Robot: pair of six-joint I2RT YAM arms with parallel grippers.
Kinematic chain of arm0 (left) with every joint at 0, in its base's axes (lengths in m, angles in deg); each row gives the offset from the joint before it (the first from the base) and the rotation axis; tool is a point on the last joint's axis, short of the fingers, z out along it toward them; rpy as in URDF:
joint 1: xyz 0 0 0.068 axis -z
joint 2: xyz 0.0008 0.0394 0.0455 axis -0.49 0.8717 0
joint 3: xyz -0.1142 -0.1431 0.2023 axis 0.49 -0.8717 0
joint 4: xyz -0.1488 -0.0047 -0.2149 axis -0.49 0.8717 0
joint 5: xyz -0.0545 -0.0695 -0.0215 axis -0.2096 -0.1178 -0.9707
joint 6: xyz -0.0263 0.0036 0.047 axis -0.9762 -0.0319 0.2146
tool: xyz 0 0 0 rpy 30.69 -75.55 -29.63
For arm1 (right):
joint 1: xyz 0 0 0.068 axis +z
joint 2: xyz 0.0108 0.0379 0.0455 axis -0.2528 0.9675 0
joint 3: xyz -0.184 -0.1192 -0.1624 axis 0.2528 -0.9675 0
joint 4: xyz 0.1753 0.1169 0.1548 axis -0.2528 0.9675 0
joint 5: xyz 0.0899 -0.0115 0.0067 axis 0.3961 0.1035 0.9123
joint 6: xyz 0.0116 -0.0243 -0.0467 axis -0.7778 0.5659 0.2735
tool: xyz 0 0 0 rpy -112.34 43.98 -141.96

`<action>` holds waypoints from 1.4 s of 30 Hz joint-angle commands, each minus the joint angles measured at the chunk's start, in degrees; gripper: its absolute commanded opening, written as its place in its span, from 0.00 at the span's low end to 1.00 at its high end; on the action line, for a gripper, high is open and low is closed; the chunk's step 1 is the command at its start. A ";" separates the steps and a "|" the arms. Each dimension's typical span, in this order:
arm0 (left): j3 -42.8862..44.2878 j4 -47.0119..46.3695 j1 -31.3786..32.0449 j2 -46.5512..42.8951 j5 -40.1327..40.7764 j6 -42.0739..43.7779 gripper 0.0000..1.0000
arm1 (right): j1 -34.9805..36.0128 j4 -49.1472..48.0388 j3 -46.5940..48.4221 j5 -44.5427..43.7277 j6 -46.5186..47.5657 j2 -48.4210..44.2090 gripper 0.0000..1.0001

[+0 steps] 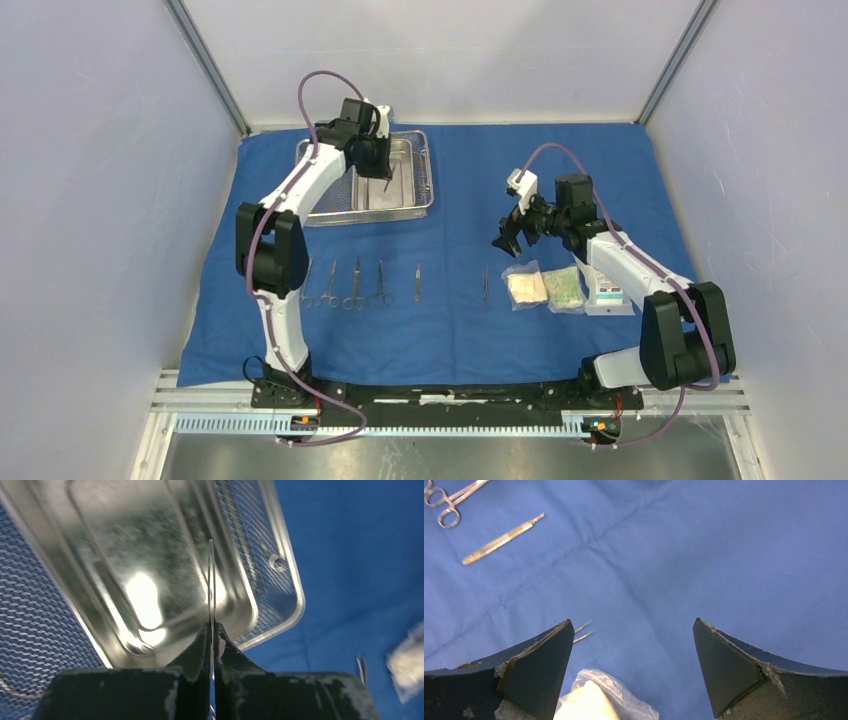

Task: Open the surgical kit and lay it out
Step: Pick up the medical item from the container, then place the medical item in the surgical kit.

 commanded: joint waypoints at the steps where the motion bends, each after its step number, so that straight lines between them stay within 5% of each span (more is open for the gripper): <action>1: -6.90 -4.42 1.91 -9.15 -9.02 -0.25 0.02 | 0.36 -3.40 4.84 3.66 -3.65 -2.07 0.97; 20: -36.18 -11.96 26.34 -25.82 -0.30 -10.42 0.02 | 0.35 0.31 1.50 -8.13 1.34 -10.11 0.97; 30: -34.19 -12.08 33.59 -20.63 5.44 -16.85 0.02 | -0.20 1.38 -4.27 -13.47 3.82 -16.94 0.97; 36: -25.07 -4.32 40.15 -13.58 16.11 -23.37 0.02 | -3.56 -0.90 -8.12 -14.98 3.17 -20.30 0.97; 42: -20.13 0.48 42.26 -8.78 17.08 -30.30 0.02 | -6.39 -0.93 -8.44 -14.47 2.50 -21.86 0.97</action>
